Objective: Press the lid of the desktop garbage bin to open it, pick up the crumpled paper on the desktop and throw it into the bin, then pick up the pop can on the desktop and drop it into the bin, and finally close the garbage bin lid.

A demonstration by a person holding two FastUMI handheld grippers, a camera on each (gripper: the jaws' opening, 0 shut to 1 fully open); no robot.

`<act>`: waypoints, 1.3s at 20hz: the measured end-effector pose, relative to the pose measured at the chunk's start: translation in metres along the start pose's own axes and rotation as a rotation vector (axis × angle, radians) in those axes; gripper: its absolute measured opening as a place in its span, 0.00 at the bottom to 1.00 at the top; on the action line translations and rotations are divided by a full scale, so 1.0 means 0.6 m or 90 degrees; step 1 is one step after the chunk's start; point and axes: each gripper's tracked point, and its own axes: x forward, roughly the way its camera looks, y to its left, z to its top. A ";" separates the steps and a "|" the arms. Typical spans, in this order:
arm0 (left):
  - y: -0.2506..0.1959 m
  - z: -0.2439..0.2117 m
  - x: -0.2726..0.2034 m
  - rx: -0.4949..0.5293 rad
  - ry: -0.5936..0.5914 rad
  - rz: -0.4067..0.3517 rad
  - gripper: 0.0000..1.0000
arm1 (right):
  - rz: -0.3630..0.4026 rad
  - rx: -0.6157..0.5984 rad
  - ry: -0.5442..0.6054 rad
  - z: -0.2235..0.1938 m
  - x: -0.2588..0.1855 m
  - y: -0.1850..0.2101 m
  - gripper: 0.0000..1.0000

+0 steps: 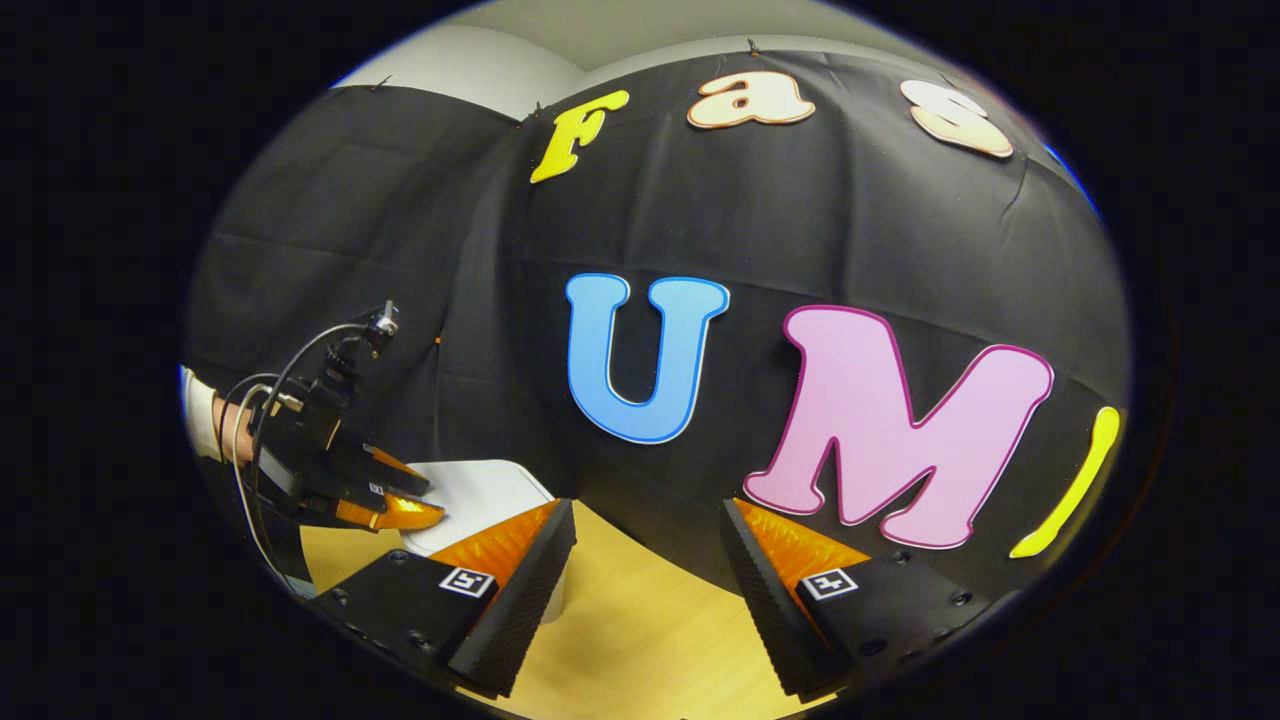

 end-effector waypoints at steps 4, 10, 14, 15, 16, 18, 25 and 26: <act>-0.001 0.000 0.005 -0.041 -0.014 -0.001 0.76 | 0.018 0.008 -0.005 0.007 0.016 0.022 0.95; 0.016 -0.002 0.008 -0.033 -0.026 0.021 0.77 | 0.034 0.002 -0.008 0.014 0.009 0.041 0.94; 0.040 0.032 -0.016 -0.081 -0.084 0.079 0.97 | 0.033 0.003 -0.007 0.018 -0.012 0.040 0.95; 0.041 0.049 -0.029 -0.086 -0.108 0.087 0.97 | 0.034 0.006 -0.008 0.022 -0.019 0.042 0.95; 0.040 0.063 -0.045 -0.083 -0.127 0.092 0.97 | 0.033 0.008 -0.009 0.025 -0.031 0.041 0.95; 0.032 0.093 -0.086 -0.063 -0.167 0.101 0.98 | 0.023 0.008 -0.009 0.031 -0.053 0.037 0.95; -0.085 0.144 -0.241 -0.073 -0.298 0.085 0.96 | -0.037 0.028 0.006 0.014 -0.149 0.020 0.95; -0.105 0.141 -0.260 -0.074 -0.308 0.081 0.95 | -0.047 0.029 -0.002 0.019 -0.165 0.017 0.95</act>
